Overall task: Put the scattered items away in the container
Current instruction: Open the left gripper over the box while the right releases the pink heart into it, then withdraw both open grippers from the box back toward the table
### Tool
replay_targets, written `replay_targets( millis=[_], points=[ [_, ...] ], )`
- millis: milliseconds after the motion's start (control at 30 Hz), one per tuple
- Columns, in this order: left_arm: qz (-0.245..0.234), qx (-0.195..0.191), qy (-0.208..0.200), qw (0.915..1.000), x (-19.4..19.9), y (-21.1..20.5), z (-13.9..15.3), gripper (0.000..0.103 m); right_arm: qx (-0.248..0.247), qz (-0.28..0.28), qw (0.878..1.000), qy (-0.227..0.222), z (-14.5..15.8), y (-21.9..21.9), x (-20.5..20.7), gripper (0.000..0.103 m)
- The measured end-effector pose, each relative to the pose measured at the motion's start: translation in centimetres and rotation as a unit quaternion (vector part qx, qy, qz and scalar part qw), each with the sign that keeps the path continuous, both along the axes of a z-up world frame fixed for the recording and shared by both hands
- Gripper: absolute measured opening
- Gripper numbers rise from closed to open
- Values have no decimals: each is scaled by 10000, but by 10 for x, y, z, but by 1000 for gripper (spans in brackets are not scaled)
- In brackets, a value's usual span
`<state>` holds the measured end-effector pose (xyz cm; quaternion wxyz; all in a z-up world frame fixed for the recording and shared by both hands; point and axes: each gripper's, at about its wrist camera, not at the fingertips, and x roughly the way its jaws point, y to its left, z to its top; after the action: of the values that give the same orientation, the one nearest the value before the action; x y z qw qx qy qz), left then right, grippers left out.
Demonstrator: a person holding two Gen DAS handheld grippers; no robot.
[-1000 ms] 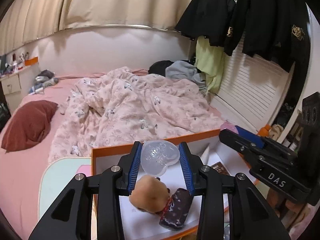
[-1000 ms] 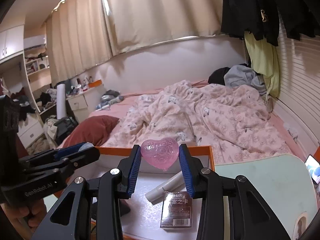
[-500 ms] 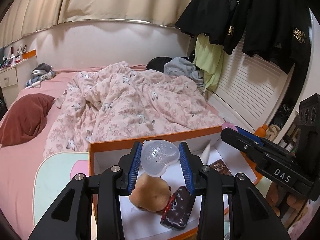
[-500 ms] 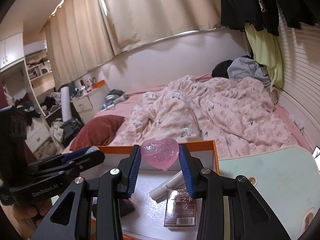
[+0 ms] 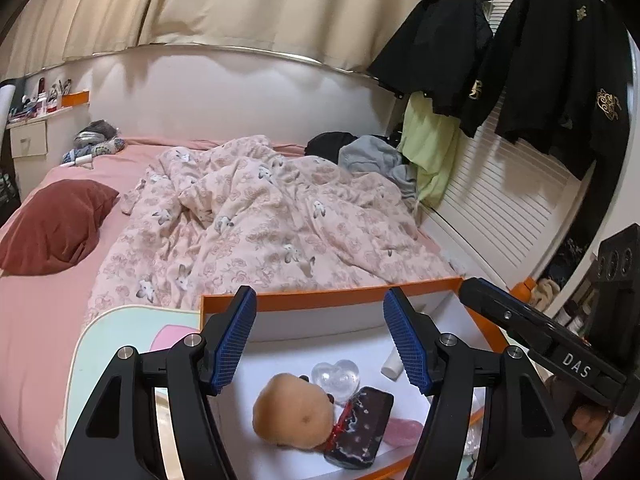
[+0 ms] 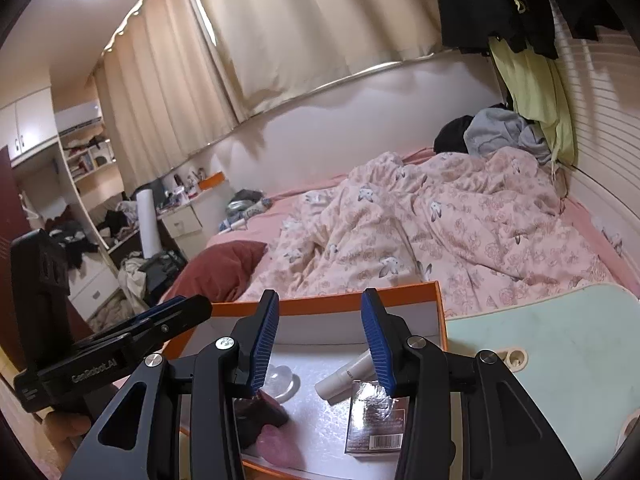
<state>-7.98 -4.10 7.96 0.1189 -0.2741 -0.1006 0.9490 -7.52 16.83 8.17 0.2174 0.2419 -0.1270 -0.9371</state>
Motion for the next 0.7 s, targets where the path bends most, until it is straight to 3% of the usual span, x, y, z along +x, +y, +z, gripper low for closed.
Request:
replay_targets(
  millis=[133, 267, 400, 500, 567, 700],
  points=[
    [190, 31, 199, 9996, 5, -5, 4, 66, -25, -13, 9998, 181, 5, 1, 7, 42],
    [467, 202, 837, 9952, 30, -14, 22, 66, -158, -80, 9984, 529, 16, 4, 25, 47],
    [306, 709, 1285, 9887, 60, -23, 41, 78, -150, -57, 9949, 995, 31, 2, 52, 53],
    [114, 1060, 1513, 9827, 84, -31, 50, 80, 47, 19, 9921, 1250, 40, -4, 70, 53],
    [127, 1027, 1620, 9814, 100, -34, 50, 80, 119, 39, 9927, 1201, 44, -8, 76, 54],
    [113, 861, 1693, 9817, 125, -31, 35, 80, -265, 278, 9923, 1181, 41, -8, 94, 54]
  ],
)
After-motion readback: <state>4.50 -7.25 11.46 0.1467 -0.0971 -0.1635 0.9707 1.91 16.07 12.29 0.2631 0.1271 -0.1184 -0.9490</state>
